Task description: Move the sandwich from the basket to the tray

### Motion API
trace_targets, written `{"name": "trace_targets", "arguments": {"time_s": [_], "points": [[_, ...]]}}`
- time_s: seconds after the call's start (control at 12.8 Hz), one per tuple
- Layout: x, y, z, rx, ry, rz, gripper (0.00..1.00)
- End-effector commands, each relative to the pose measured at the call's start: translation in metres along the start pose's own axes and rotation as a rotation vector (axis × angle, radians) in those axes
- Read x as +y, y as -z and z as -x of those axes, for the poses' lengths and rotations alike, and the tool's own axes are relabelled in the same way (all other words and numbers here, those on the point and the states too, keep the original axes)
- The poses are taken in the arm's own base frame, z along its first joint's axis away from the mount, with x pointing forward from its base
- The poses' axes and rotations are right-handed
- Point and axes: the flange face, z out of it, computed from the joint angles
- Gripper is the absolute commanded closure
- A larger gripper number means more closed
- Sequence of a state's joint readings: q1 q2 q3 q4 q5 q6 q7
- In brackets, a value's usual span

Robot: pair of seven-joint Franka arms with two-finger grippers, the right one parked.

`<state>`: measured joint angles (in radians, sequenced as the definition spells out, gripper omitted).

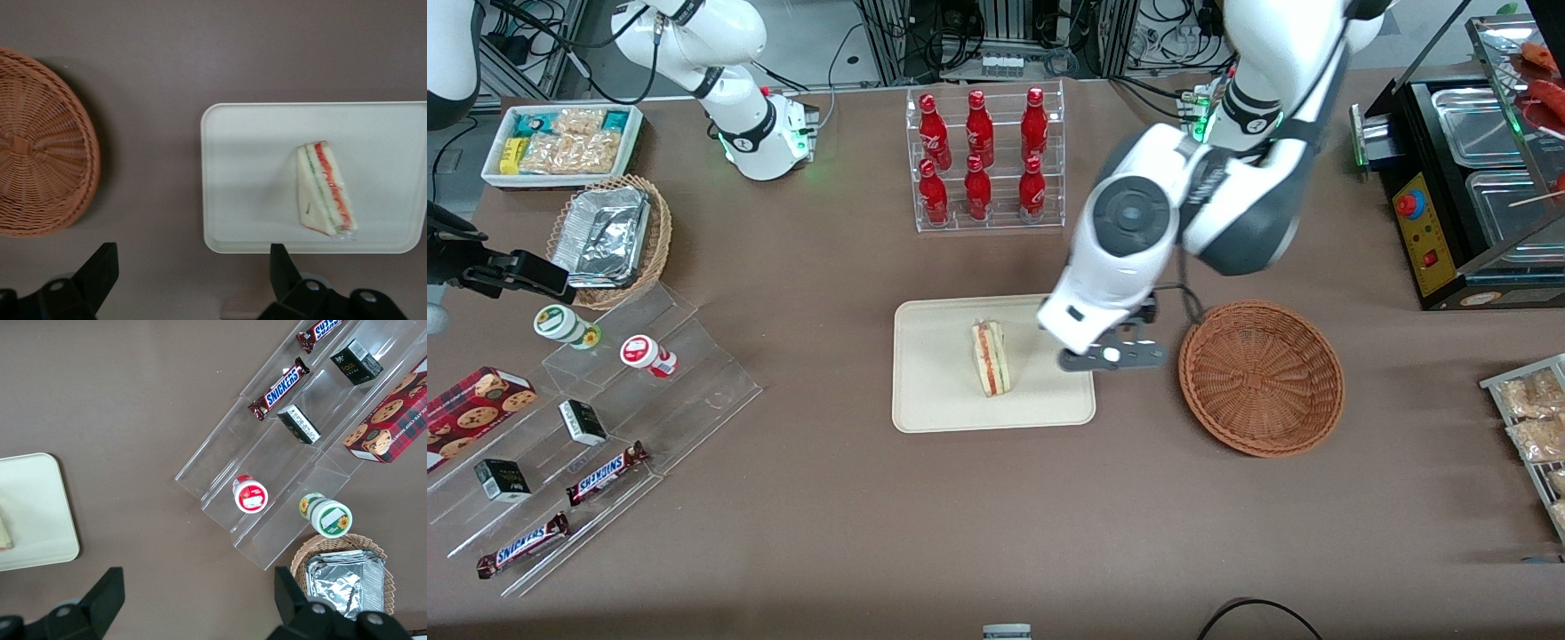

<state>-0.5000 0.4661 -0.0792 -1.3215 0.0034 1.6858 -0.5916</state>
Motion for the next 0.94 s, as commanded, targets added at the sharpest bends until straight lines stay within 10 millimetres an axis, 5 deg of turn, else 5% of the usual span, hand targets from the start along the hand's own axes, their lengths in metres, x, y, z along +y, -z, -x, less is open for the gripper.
{"name": "trace_targets", "arguments": {"time_s": [0.0, 0.47, 0.86], "points": [[-0.045, 0.019, -0.003, -0.021, -0.05, 0.004, 0.0], [-0.172, 0.076, -0.002, -0.09, -0.186, 0.013, 0.0], [-0.237, 0.111, 0.028, -0.042, -0.133, -0.033, 0.0]]}}
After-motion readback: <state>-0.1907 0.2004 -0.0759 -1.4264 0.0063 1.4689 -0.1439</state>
